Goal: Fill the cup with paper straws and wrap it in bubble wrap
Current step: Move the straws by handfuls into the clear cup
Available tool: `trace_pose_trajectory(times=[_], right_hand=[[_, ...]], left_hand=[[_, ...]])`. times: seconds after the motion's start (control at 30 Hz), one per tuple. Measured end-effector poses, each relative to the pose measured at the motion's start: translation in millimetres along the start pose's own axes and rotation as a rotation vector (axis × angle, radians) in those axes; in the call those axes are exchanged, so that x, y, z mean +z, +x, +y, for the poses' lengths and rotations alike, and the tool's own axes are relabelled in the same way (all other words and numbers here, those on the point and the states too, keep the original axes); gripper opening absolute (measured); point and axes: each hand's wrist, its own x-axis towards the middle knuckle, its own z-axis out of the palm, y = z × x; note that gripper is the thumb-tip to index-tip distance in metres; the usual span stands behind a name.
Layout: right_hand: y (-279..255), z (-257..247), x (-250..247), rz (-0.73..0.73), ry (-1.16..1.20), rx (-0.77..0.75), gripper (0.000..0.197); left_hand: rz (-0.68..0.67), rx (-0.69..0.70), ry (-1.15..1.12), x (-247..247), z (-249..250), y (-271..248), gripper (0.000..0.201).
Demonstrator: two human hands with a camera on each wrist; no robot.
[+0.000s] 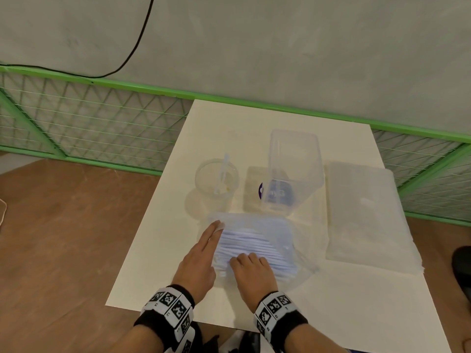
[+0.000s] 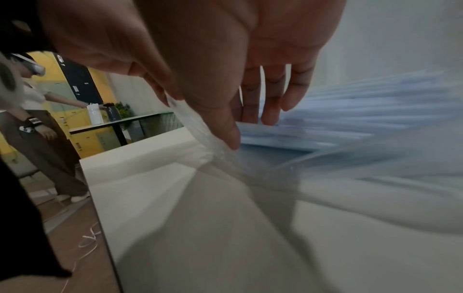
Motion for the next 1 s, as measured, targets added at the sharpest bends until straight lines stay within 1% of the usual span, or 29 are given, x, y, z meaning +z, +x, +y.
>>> trace_pose_trajectory(times=[0.1, 0.23, 0.37, 0.57, 0.7, 0.83, 1.0], right_hand=[[3.2, 0.1, 1.2, -0.023, -0.007, 0.023, 0.042], [5.6, -2.5, -6.9, -0.137, -0.042, -0.006, 0.028], [7.0, 0.0, -5.8, -0.192, -0.121, -0.03, 0.028], [4.6, 3.3, 0.1, -0.161, -0.085, 0.012, 0.031], [11.1, 5.0, -0.3, -0.195, -0.09, 0.023, 0.032], [16.0, 3.7, -2.3, -0.235, -0.137, 0.017, 0.03], [16.2, 3.8, -0.6, -0.245, -0.152, 0.009, 0.03]], left_hand=[[-0.001, 0.004, -0.013, 0.3, 1.3, -1.0, 0.108], [0.004, 0.006, -0.033, -0.2, 4.6, -1.5, 0.106], [0.005, 0.006, -0.036, -0.4, 5.2, -1.2, 0.106], [0.003, 0.007, -0.036, 0.1, 3.8, -3.5, 0.104], [-0.002, -0.003, -0.032, -1.5, 5.2, -2.3, 0.104], [-0.009, -0.008, -0.036, -2.4, 7.0, -2.0, 0.104], [-0.007, -0.008, -0.034, -3.0, 8.3, -0.7, 0.104]])
